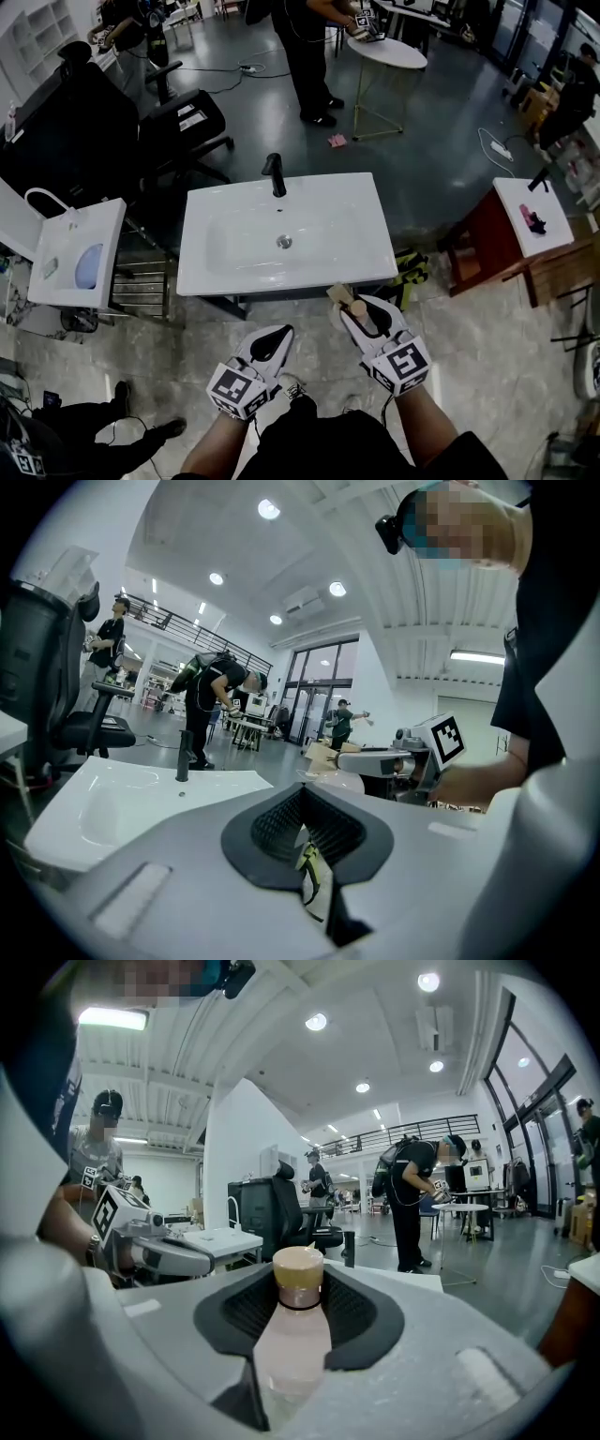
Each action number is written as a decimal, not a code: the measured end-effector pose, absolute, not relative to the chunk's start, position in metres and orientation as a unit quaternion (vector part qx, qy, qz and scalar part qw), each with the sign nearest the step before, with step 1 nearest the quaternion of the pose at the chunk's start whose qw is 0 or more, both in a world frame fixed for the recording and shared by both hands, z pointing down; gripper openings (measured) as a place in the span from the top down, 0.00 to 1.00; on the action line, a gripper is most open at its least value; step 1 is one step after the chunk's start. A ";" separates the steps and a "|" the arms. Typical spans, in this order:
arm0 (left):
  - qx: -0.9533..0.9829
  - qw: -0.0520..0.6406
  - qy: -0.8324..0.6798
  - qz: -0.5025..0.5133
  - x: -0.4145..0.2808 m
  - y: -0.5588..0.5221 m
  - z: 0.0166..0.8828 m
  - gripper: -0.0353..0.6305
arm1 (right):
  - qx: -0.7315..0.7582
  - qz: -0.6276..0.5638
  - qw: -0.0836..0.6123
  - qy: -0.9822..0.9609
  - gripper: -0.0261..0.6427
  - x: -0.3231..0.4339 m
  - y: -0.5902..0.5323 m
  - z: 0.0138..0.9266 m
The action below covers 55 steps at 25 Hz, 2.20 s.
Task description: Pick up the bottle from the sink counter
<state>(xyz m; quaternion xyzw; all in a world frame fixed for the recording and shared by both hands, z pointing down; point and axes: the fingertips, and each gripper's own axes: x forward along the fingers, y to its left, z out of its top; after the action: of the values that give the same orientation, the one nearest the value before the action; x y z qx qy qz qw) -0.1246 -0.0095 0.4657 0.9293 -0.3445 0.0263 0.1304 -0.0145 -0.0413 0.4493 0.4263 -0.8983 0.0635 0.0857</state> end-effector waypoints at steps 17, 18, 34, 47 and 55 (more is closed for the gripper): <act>0.926 0.135 -0.350 0.034 -0.056 0.052 0.470 0.95 | 0.406 0.070 0.087 -0.907 0.76 0.043 0.029 0.451; 0.926 0.136 -0.351 0.034 -0.054 0.056 0.470 0.95 | 0.405 0.070 0.088 -0.907 0.76 0.045 0.032 0.451; 0.921 0.137 -0.363 0.039 -0.024 0.095 0.470 0.95 | 0.379 0.065 0.089 -0.919 0.76 0.070 0.072 0.449; 0.919 0.130 -0.370 0.039 -0.016 0.125 0.463 0.95 | 0.363 0.058 0.082 -0.926 0.76 0.068 0.102 0.441; 0.913 0.122 -0.389 0.032 -0.022 0.139 0.451 0.95 | 0.362 0.054 0.082 -0.927 0.76 0.066 0.115 0.433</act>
<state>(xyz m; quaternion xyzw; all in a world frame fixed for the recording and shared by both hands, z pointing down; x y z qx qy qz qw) -0.0219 0.1392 0.4509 0.9126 -0.3889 0.0316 0.1218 0.0658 0.1148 0.4331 0.3623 -0.9269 0.0539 0.0822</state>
